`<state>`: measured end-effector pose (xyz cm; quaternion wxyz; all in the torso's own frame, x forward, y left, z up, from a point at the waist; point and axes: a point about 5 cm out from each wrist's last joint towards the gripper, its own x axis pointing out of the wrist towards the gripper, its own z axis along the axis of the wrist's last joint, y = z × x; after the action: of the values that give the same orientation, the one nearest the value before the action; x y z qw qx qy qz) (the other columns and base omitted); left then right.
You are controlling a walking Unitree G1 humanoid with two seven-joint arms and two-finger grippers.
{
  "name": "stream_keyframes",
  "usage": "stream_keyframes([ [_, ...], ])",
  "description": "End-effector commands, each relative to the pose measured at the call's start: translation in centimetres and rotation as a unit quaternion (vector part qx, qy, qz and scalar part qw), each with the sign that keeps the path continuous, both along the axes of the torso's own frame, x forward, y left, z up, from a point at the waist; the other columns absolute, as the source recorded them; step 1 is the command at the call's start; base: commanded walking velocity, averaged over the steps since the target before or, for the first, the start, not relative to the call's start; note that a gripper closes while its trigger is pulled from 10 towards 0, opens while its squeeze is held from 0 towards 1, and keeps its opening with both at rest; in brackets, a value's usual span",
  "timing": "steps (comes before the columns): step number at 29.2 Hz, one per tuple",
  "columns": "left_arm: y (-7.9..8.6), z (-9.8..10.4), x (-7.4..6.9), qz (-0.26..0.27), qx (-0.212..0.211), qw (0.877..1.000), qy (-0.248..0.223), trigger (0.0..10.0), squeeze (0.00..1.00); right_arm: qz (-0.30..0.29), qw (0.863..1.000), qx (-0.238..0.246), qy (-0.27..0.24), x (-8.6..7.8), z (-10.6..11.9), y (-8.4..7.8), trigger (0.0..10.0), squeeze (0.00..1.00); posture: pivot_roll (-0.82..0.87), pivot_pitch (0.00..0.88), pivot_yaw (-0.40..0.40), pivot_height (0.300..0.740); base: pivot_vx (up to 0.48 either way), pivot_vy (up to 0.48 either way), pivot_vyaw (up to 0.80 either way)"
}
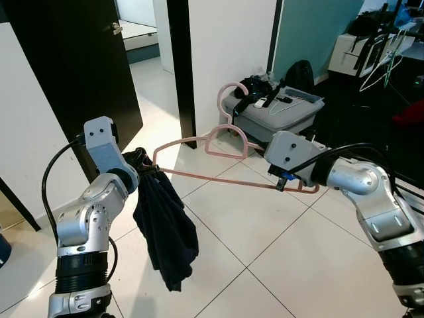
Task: Hang hanger
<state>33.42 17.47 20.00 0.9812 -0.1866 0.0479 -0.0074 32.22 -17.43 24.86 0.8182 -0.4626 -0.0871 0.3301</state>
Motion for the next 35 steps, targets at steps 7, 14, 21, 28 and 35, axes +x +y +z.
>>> stream_keyframes([
  [7,-1.7,1.4,-0.2,-0.019,-0.019,0.999,-0.018,10.0,0.0,0.004,0.999,-0.032,-0.016,0.4,-0.3,0.9,10.0,0.0,-0.08,0.0,0.042,0.74,0.0,0.0,0.0],
  [14,-3.2,1.1,-0.4,-0.015,-0.062,0.998,0.006,10.0,0.0,0.016,0.999,-0.03,-0.012,0.2,-0.8,1.9,10.0,0.0,-0.08,0.0,0.044,0.74,0.0,0.0,0.0],
  [21,-4.1,1.1,-0.5,-0.01,-0.106,0.994,0.018,10.0,0.0,0.007,1.0,-0.025,-0.014,0.5,-1.0,2.1,10.0,0.0,-0.08,0.0,0.044,0.74,0.0,0.0,0.0],
  [28,-6.4,0.6,-1.1,-0.041,-0.139,0.989,0.03,10.0,0.0,-0.015,1.0,-0.004,-0.022,1.1,-1.2,2.5,10.0,0.0,-0.07,0.0,0.045,0.74,0.0,0.0,0.0],
  [35,-6.9,1.4,-0.3,-0.027,-0.15,0.988,0.018,10.0,0.0,0.024,0.999,0.027,0.006,0.0,-2.8,4.8,10.0,0.0,-0.08,0.0,0.049,0.74,0.0,0.0,0.0],
])
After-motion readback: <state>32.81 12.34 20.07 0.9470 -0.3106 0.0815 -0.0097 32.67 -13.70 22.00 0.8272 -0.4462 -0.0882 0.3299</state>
